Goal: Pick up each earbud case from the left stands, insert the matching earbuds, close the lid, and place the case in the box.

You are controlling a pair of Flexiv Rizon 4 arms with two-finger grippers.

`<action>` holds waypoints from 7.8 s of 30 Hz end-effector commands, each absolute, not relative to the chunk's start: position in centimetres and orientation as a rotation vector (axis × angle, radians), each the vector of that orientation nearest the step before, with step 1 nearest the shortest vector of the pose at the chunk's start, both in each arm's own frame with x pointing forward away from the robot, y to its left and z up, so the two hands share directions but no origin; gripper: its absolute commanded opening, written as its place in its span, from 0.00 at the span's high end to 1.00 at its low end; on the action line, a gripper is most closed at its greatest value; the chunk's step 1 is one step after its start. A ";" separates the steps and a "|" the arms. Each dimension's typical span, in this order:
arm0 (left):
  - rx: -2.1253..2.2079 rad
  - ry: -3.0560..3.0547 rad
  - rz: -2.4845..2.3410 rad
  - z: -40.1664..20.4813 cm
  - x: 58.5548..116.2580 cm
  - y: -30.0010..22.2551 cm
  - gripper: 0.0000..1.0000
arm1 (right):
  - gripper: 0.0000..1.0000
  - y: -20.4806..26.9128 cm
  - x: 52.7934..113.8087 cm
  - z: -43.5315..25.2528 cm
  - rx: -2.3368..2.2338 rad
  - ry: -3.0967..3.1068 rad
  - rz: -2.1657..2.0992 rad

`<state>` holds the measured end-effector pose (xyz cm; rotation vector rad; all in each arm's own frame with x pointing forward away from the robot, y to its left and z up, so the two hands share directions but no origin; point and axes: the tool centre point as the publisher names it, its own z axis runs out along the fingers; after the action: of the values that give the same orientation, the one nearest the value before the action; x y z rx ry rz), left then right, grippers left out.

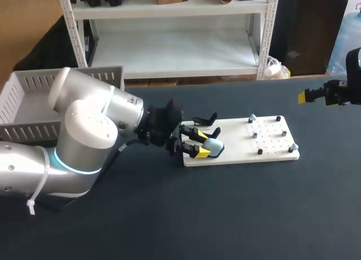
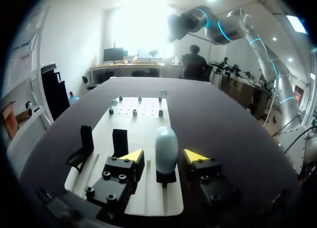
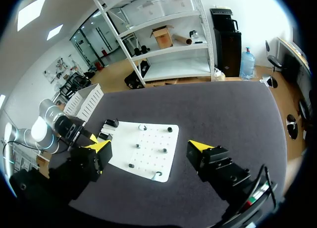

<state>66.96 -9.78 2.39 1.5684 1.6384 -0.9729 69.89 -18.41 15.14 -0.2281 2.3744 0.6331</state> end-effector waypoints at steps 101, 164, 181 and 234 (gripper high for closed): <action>1.356 1.158 -1.130 11.8 63.9 -12.7 1.00 | 0.00 -10.4 58.6 17.4 -0.566 2.316 0.666; 1.351 1.175 -1.133 11.3 63.2 -12.3 1.00 | 0.00 0.4 61.9 12.6 -0.645 2.433 0.671; 1.351 1.175 -1.133 11.3 63.2 -12.3 1.00 | 0.00 0.0 63.1 12.9 -0.615 2.437 0.648; 1.351 1.175 -1.133 11.3 63.2 -12.3 1.00 | 0.37 -16.0 65.0 7.4 -0.681 2.688 -0.381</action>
<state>63.17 -12.37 11.44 1.3523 1.1804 -1.1310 65.54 -16.02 7.75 -0.7019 2.7185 -0.2981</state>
